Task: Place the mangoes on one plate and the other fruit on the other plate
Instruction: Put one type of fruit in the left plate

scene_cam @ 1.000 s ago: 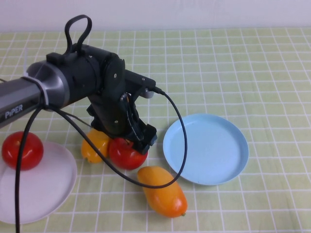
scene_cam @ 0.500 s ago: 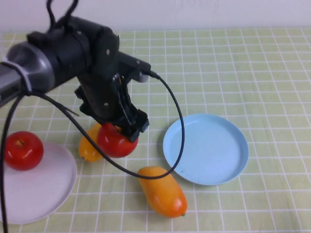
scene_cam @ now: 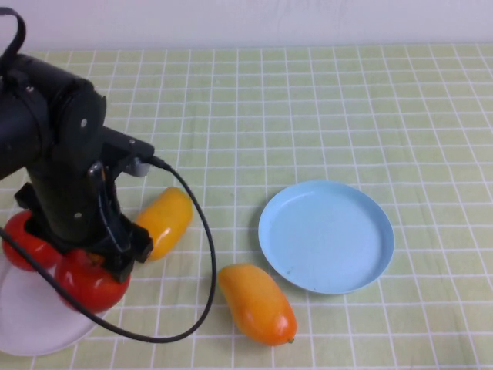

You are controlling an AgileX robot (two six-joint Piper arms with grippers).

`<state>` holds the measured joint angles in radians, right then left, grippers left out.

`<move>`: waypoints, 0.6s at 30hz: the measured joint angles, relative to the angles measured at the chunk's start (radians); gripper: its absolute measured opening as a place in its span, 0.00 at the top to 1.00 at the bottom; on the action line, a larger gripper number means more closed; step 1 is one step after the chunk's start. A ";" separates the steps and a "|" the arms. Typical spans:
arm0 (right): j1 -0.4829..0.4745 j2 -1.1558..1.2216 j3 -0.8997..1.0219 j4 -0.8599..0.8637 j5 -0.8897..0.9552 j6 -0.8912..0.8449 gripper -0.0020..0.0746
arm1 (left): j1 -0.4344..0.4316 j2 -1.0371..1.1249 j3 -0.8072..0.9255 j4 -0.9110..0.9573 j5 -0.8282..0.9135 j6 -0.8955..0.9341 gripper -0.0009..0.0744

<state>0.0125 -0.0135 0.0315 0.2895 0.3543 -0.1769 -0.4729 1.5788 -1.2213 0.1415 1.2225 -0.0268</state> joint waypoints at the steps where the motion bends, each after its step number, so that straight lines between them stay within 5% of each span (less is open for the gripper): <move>1: 0.000 0.000 0.000 0.000 0.000 0.000 1.00 | 0.006 -0.007 0.012 0.003 0.000 -0.007 0.22; 9: 0.000 0.000 0.000 0.000 0.000 0.000 1.00 | 0.089 -0.029 0.088 0.050 -0.020 0.004 0.22; 14: 0.000 0.000 0.000 0.000 0.000 0.000 1.00 | 0.092 -0.029 0.096 0.050 -0.088 0.038 0.10; 18: 0.000 0.000 0.000 0.000 0.000 0.000 1.00 | 0.092 -0.029 0.096 0.050 -0.096 0.016 0.10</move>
<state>0.0125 -0.0135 0.0315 0.2895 0.3543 -0.1769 -0.3805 1.5493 -1.1253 0.1917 1.1263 -0.0105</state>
